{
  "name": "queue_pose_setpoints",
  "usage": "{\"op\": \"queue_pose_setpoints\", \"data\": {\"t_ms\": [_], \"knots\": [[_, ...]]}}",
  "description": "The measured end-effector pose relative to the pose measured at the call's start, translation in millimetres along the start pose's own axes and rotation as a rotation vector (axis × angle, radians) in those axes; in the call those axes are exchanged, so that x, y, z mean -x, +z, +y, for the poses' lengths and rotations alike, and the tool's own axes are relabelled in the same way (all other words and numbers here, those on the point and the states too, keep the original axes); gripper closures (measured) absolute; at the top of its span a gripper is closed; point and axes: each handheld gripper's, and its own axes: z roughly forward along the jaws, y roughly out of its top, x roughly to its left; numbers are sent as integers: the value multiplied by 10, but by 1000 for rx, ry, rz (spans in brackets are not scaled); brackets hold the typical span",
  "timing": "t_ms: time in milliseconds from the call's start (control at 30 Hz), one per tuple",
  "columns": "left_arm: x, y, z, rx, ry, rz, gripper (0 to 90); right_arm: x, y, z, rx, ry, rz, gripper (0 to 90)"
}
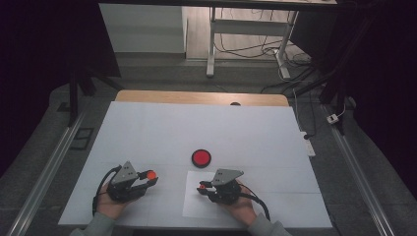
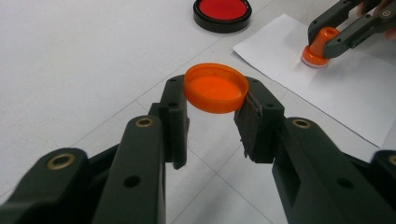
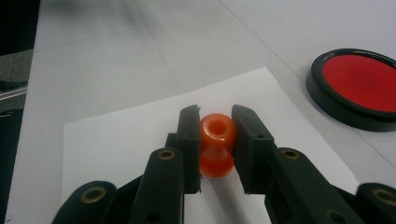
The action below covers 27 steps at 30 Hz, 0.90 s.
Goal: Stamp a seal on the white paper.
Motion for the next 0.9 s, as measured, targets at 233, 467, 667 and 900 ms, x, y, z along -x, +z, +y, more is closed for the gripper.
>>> {"op": "queue_pose_setpoints", "data": {"t_ms": [233,467,667,900], "knots": [[-1,-3,-1,2,0,-1,646,-2,1,-1,2,-1,-2,729],[-3,-3,0,2,0,0,646,1,1,-1,3,1,2,728],[-4,5,1,-2,2,2,646,-4,0,2,2,-2,-2,727],[-5,3,3,0,6,1,646,31,-62,25,48,34,6,724]]}}
